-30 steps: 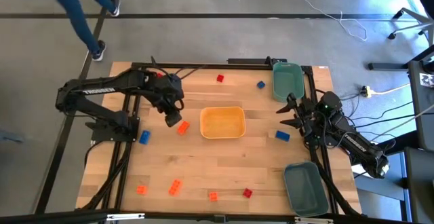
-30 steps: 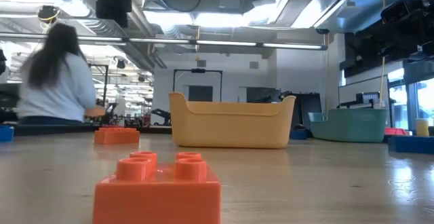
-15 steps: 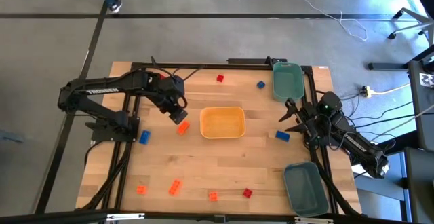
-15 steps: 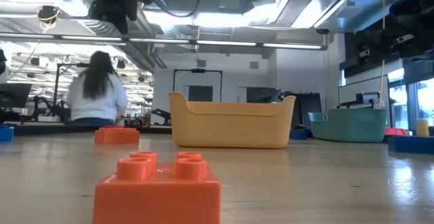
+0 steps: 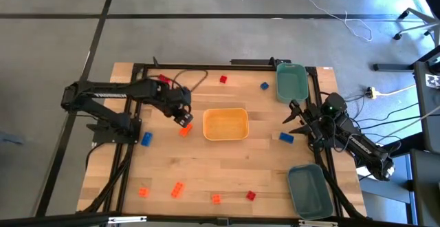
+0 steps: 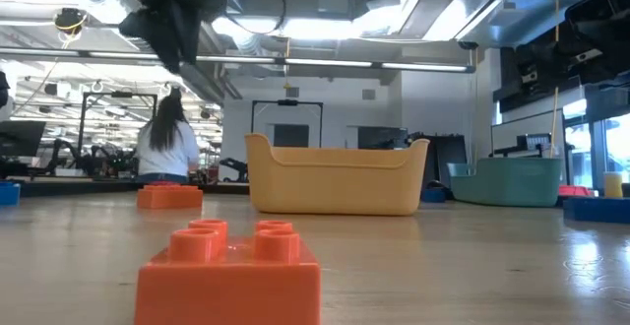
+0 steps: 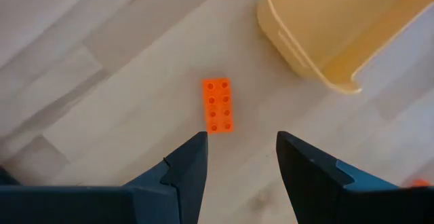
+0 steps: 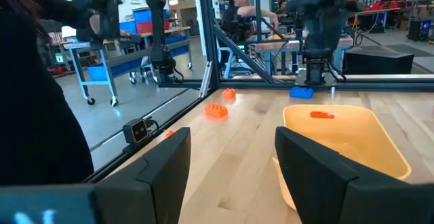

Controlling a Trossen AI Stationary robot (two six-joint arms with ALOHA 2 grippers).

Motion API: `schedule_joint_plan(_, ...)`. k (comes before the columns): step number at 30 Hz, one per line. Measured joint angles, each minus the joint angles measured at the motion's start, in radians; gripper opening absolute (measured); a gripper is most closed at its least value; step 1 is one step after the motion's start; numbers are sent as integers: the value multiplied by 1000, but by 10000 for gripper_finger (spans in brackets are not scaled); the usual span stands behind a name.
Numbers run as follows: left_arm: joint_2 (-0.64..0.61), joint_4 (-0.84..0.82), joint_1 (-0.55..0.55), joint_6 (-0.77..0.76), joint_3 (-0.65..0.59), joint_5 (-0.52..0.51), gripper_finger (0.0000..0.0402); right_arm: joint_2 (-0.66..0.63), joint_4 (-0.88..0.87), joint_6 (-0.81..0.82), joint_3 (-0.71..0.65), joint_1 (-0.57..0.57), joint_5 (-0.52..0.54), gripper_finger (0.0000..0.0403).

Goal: Sort & place blocks by color
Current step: Put the orange game piece into the yellow bin

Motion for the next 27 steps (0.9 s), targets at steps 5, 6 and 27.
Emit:
schedule_joint_plan(5,64,40,-56,-3,-79,21,169,0,4,0,0,0,0,218)
schedule_joint_plan(6,76,45,-64,-5,-90,22,169,0,5,0,0,0,0,218)
schedule_joint_plan(27,264,104,-10,-313,-101,-165,169,0,8,34,1,0,0,218)
